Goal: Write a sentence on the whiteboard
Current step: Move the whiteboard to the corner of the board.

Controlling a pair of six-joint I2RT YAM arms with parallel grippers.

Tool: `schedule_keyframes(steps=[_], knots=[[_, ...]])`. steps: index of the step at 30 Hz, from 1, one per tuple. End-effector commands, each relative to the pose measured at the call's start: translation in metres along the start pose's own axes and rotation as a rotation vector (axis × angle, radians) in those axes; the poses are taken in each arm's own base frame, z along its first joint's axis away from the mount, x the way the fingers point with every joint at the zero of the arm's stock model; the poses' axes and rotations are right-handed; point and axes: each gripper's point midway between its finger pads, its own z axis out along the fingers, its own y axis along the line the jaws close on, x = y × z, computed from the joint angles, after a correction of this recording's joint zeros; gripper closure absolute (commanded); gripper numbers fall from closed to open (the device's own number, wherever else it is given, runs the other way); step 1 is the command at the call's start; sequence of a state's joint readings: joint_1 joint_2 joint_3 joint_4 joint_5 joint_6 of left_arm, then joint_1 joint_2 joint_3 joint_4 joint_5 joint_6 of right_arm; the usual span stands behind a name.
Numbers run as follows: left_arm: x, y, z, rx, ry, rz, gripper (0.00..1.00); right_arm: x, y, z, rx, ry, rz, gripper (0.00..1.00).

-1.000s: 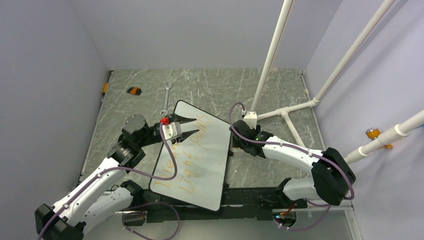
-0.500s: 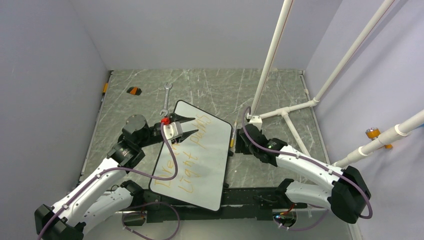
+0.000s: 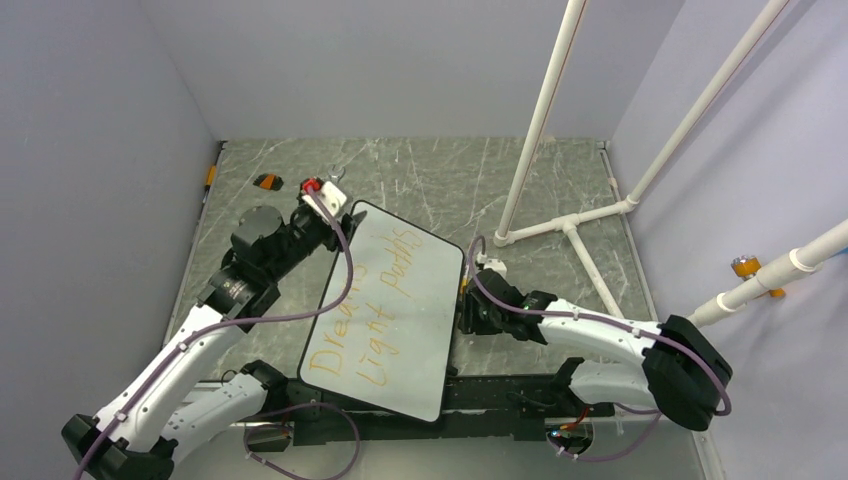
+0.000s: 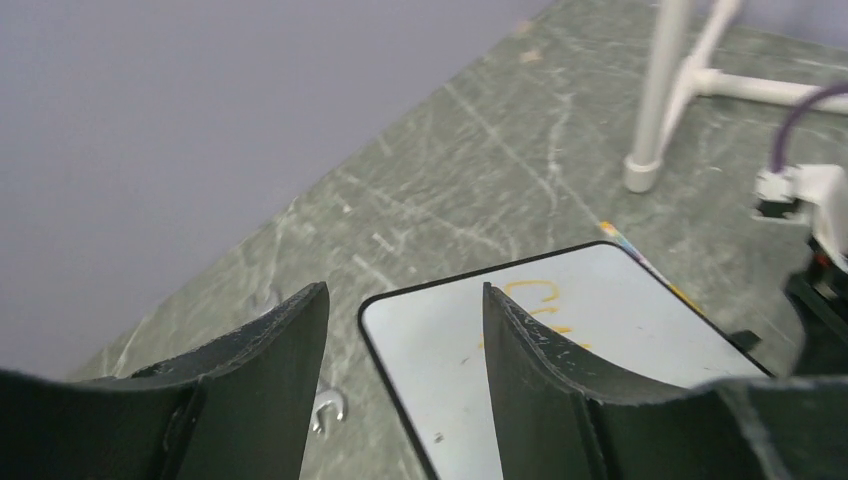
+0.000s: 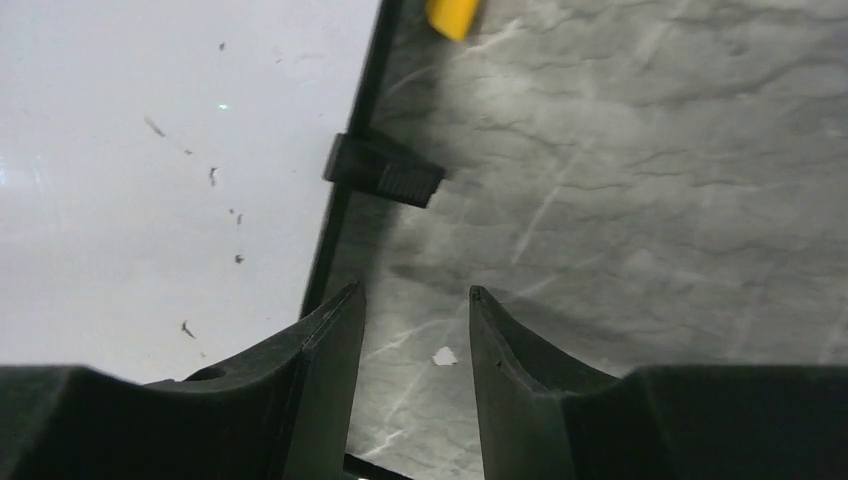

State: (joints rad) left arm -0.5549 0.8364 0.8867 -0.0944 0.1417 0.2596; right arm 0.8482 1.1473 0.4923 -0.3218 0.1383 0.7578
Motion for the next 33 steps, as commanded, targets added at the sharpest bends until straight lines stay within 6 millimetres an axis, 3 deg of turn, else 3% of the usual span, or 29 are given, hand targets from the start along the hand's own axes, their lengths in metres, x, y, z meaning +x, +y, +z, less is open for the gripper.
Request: schedule_keyframes(steps=[1, 11, 27, 33], knots=[[0.011, 0.036, -0.005, -0.185, 0.091, -0.114, 0.38, -0.003, 0.031, 0.005, -0.099, -0.012, 0.036, 0.56], [0.014, 0.067, -0.017, -0.318, 0.087, -0.171, 0.38, 0.006, 0.05, 0.018, -0.144, 0.024, 0.043, 0.57], [0.007, 0.078, -0.031, -0.37, 0.046, -0.166, 0.37, -0.005, 0.092, 0.038, -0.199, 0.044, 0.015, 0.58], [0.001, 0.076, -0.035, -0.359, 0.023, -0.154, 0.3, -0.011, 0.078, 0.033, -0.129, 0.019, -0.024, 0.52]])
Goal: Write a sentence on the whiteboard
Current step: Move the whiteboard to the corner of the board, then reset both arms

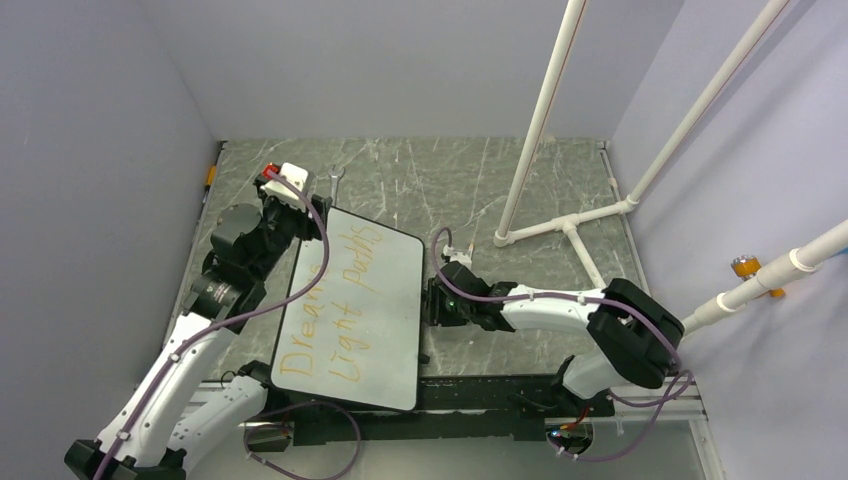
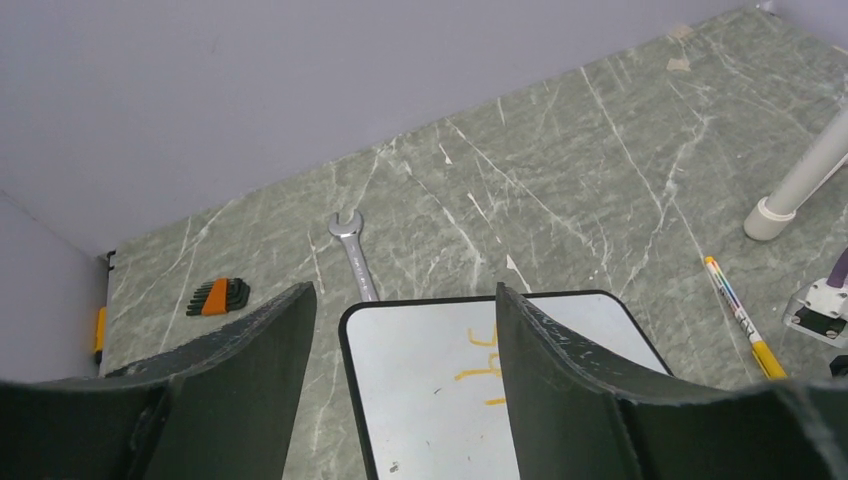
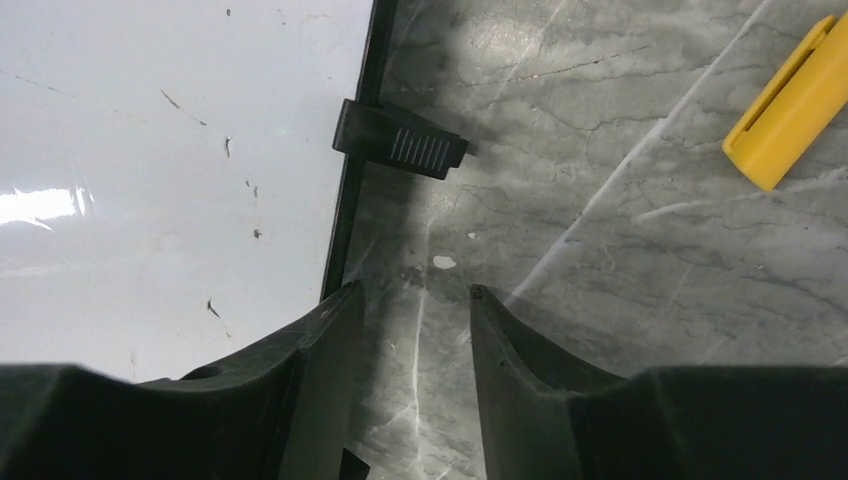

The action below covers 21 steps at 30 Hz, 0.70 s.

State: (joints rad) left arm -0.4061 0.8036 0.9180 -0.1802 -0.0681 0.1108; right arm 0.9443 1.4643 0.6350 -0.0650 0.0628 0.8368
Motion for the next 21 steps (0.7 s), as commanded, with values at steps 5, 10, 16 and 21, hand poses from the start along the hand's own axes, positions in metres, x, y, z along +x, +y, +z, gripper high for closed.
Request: schedule_keyframes(steps=[5, 10, 16, 21], knots=[[-0.024, 0.008, -0.012, -0.034, -0.095, -0.024, 0.16, -0.018, -0.017, -0.029, 0.11, -0.07, -0.078, 0.08], [-0.028, 0.02, -0.018, -0.101, -0.109, -0.051, 0.01, -0.048, -0.023, -0.065, 0.18, -0.164, -0.14, 0.0], [-0.031, 0.026, -0.022, -0.139, -0.136, -0.069, 0.01, -0.096, -0.004, -0.117, 0.158, -0.321, -0.254, 0.0], [-0.031, 0.037, -0.025, -0.197, -0.136, -0.08, 0.01, -0.132, 0.018, -0.161, 0.099, -0.467, -0.31, 0.0]])
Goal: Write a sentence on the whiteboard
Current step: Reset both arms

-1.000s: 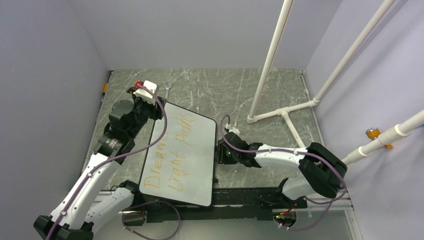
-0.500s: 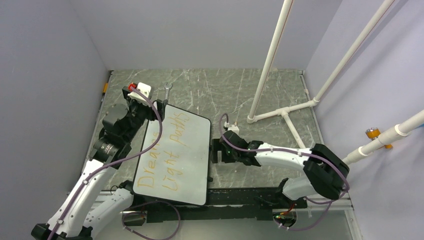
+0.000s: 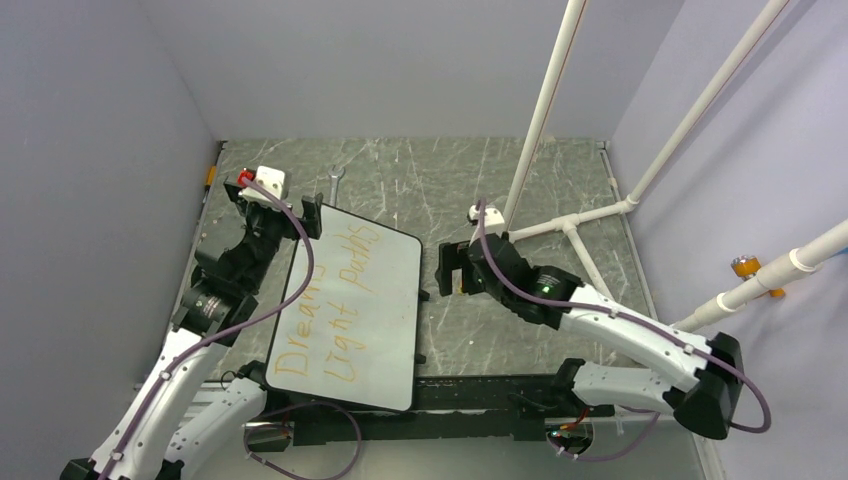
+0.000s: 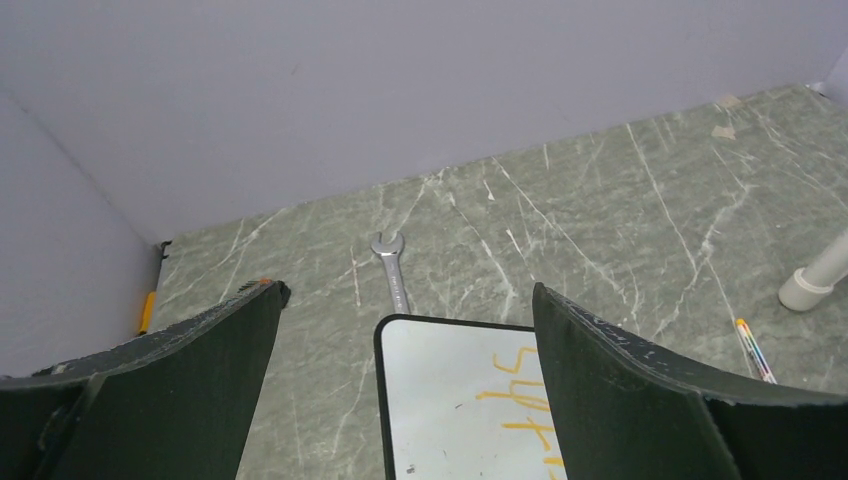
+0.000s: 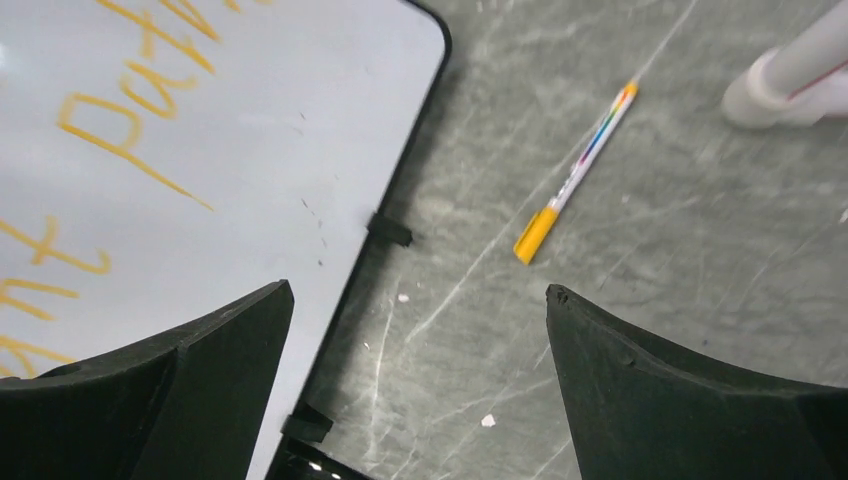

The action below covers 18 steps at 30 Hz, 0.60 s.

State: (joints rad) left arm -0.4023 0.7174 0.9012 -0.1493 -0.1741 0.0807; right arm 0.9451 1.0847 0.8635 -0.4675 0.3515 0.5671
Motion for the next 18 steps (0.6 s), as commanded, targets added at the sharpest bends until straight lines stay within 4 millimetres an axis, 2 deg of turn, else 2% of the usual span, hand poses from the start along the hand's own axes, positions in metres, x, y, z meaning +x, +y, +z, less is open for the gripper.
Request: schedule_keyframes(steps=[1, 5, 8, 14, 18], knots=[[-0.012, 0.015, -0.003, -0.083, -0.052, -0.038, 0.01, -0.051, -0.005, -0.032, 0.008, -0.157, -0.086, 0.0], [-0.011, 0.019, -0.004, -0.105, -0.054, -0.033, 0.01, -0.075, -0.015, -0.055, 0.033, -0.261, -0.066, 0.0], [-0.011, 0.02, -0.004, -0.111, -0.052, -0.028, 0.01, -0.083, -0.021, -0.069, 0.026, -0.32, -0.071, 0.0], [-0.012, 0.024, -0.006, -0.129, -0.056, -0.015, 0.01, -0.076, -0.038, -0.088, -0.001, -0.414, -0.019, 0.0], [-0.012, 0.029, -0.009, -0.153, -0.061, -0.006, 0.0, -0.061, -0.042, -0.096, -0.062, -0.442, 0.035, 0.0]])
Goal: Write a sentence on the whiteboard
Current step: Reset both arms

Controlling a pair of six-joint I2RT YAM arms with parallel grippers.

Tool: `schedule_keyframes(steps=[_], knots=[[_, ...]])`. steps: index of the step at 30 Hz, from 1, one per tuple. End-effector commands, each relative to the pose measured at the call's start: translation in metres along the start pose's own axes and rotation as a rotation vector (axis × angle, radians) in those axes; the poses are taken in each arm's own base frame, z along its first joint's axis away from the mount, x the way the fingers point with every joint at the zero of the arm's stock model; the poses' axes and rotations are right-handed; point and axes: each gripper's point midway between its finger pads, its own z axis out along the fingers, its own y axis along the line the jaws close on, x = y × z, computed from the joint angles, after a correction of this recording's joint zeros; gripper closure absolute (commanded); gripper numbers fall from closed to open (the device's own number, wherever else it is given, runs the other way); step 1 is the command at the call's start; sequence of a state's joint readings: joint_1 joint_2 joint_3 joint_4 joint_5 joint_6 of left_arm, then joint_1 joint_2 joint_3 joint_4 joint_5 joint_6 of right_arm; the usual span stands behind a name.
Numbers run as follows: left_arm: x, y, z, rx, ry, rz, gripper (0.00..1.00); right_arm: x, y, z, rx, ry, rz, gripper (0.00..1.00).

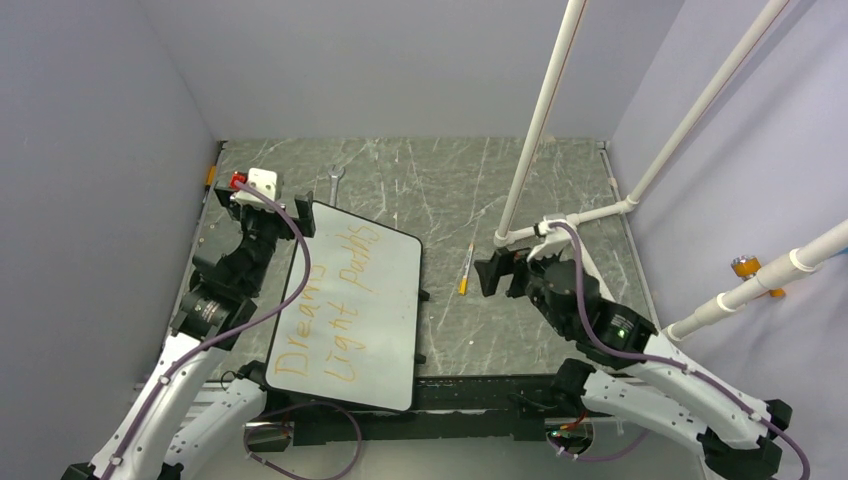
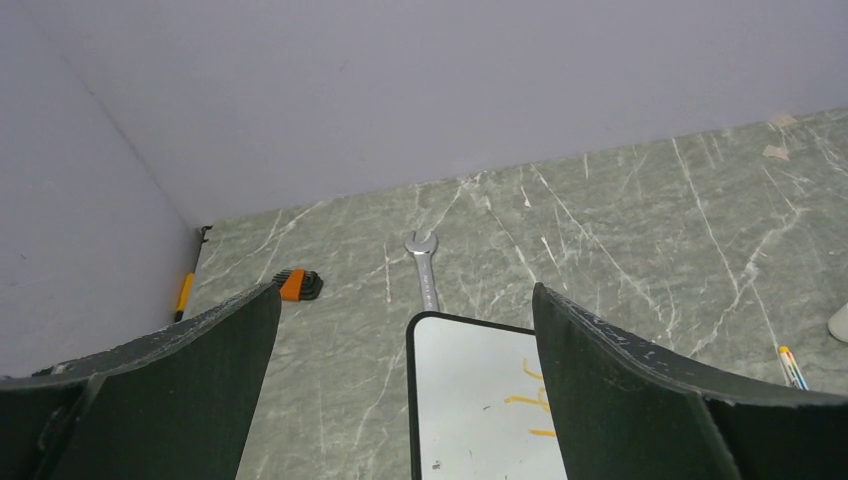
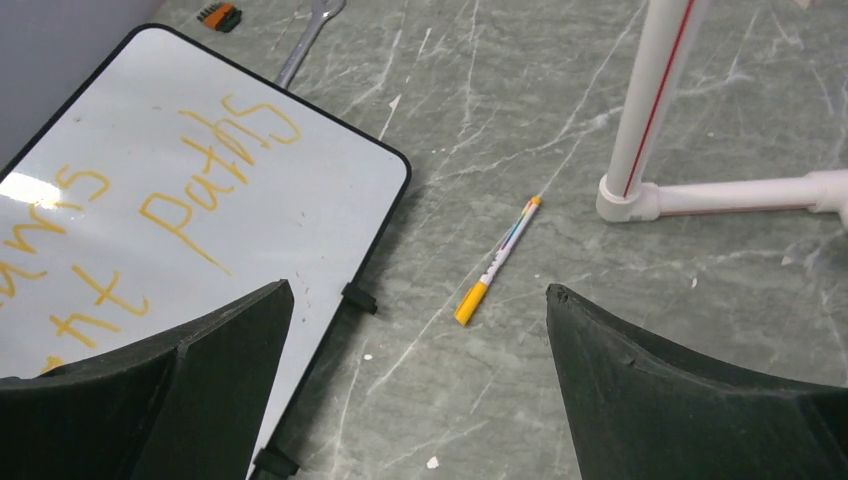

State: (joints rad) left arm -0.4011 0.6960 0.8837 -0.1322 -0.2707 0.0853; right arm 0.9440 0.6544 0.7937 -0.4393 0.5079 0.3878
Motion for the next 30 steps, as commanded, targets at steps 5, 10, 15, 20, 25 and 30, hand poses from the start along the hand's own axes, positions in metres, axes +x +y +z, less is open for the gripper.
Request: schedule_keyframes(steps=[5, 10, 15, 20, 25, 30], knots=[[-0.014, 0.016, -0.005, -0.074, -0.059, -0.008, 0.01, 0.009, -0.012, -0.019, -0.043, -0.098, 0.129, 0.0], [-0.014, 0.017, -0.006, -0.075, -0.063, -0.004, 0.01, 0.004, -0.014, -0.022, -0.04, -0.117, 0.141, 0.0], [-0.014, 0.016, -0.006, -0.066, -0.06, 0.0, 0.0, 0.003, -0.015, -0.021, -0.034, -0.123, 0.136, 0.0], [-0.015, 0.015, -0.006, -0.063, -0.063, 0.001, 0.01, 0.004, -0.014, -0.02, -0.039, -0.121, 0.134, 0.0], [-0.013, 0.015, -0.005, -0.063, -0.059, 0.002, 0.01, 0.003, -0.018, -0.02, -0.015, -0.128, 0.152, 0.0], [-0.014, 0.015, -0.006, -0.063, -0.061, 0.003, 0.01, -0.001, -0.023, -0.023, 0.005, -0.146, 0.167, 0.0]])
